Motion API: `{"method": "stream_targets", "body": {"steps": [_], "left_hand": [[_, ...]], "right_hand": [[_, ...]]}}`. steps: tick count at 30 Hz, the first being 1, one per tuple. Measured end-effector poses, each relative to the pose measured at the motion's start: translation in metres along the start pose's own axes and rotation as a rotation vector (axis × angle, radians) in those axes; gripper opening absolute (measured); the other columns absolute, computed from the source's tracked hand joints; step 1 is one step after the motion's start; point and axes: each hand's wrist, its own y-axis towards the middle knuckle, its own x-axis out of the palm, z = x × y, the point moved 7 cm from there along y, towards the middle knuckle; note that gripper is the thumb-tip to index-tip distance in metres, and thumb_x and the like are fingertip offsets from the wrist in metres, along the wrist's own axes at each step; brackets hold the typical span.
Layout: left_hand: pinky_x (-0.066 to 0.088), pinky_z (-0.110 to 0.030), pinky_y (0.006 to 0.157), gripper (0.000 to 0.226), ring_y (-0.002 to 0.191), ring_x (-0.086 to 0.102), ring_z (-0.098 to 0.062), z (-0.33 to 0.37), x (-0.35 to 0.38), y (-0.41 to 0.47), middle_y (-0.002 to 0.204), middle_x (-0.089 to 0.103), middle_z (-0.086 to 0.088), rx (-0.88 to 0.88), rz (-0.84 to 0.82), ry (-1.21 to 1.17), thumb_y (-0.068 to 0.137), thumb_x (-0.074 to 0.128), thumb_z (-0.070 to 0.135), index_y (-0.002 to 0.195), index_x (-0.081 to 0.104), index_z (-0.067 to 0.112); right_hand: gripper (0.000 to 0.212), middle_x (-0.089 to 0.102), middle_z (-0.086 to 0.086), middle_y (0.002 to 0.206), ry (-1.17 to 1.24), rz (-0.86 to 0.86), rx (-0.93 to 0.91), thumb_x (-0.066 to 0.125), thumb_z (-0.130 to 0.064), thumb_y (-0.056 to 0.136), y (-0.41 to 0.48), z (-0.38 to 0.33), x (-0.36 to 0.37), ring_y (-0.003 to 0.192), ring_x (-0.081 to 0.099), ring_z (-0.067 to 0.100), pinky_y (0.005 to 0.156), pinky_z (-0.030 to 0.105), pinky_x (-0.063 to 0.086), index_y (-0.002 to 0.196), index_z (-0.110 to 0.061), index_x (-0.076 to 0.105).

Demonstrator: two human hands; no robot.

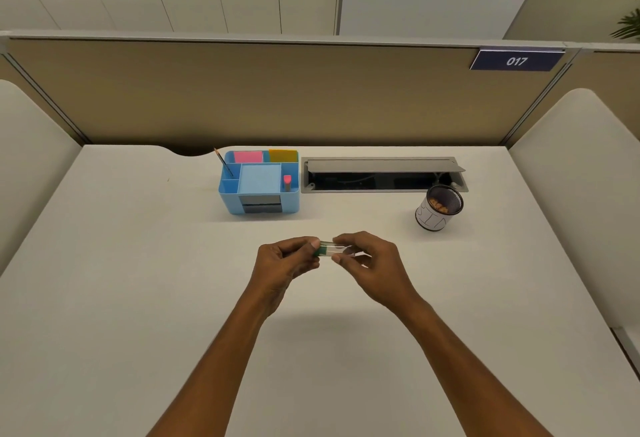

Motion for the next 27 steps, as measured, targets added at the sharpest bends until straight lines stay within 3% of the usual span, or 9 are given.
{"method": "stream_targets", "body": {"steps": [7, 12, 16, 19, 24, 27], "left_hand": [[0.064, -0.036, 0.081, 0.027, 0.084, 0.078, -0.029, 0.006, -0.003, 0.005, 0.094, 0.081, -0.014, 0.042, -0.022, 0.11, 0.082, 0.077, 0.022, 0.104, 0.08, 0.008], [0.064, -0.035, 0.079, 0.021, 0.081, 0.077, -0.027, 0.006, -0.011, 0.01, 0.09, 0.082, -0.011, 0.029, -0.009, 0.125, 0.078, 0.079, 0.024, 0.096, 0.082, 0.014], [0.064, -0.033, 0.079, 0.019, 0.085, 0.078, -0.029, 0.009, -0.026, 0.022, 0.094, 0.082, -0.011, 0.014, 0.111, 0.097, 0.08, 0.081, 0.02, 0.098, 0.081, 0.014], [0.064, -0.038, 0.084, 0.024, 0.086, 0.078, -0.03, 0.014, -0.038, 0.032, 0.096, 0.081, -0.015, 0.008, 0.162, 0.065, 0.08, 0.082, 0.02, 0.102, 0.08, 0.009], [0.062, -0.043, 0.091, 0.032, 0.087, 0.078, -0.03, 0.018, -0.057, 0.051, 0.1, 0.08, -0.017, -0.002, 0.219, 0.06, 0.081, 0.081, 0.022, 0.108, 0.078, 0.005], [0.062, -0.044, 0.09, 0.041, 0.092, 0.076, -0.025, 0.025, -0.068, 0.064, 0.109, 0.078, -0.015, 0.047, 0.281, 0.11, 0.081, 0.079, 0.035, 0.113, 0.077, 0.01]], "right_hand": [[0.024, 0.079, 0.003, 0.097, 0.047, 0.037, 0.028, 0.081, -0.012, 0.083, 0.009, 0.008, 0.004, 0.084, 0.073, 0.015, 0.075, 0.025, 0.062, 0.107, -0.01, 0.079], [0.026, 0.079, 0.003, 0.101, 0.09, -0.007, 0.083, 0.08, -0.012, 0.084, 0.014, 0.017, 0.015, 0.08, 0.074, 0.008, 0.075, 0.023, 0.06, 0.11, -0.01, 0.078], [0.037, 0.07, -0.011, 0.109, -0.069, -0.002, -0.043, 0.077, -0.017, 0.087, 0.029, 0.008, 0.023, 0.091, 0.066, -0.004, 0.078, 0.006, 0.054, 0.123, -0.015, 0.071], [0.032, 0.072, 0.002, 0.115, -0.216, 0.016, -0.13, 0.075, -0.011, 0.088, 0.046, 0.006, 0.031, 0.092, 0.063, 0.005, 0.076, -0.002, 0.049, 0.12, -0.013, 0.072], [0.027, 0.074, 0.009, 0.11, -0.328, -0.033, -0.17, 0.073, -0.01, 0.09, 0.078, 0.006, 0.053, 0.088, 0.062, 0.008, 0.078, 0.007, 0.049, 0.117, -0.011, 0.074], [0.027, 0.074, 0.01, 0.112, -0.335, -0.027, -0.163, 0.072, -0.011, 0.09, 0.1, 0.006, 0.066, 0.089, 0.061, 0.008, 0.076, 0.007, 0.048, 0.117, -0.009, 0.074]]}}
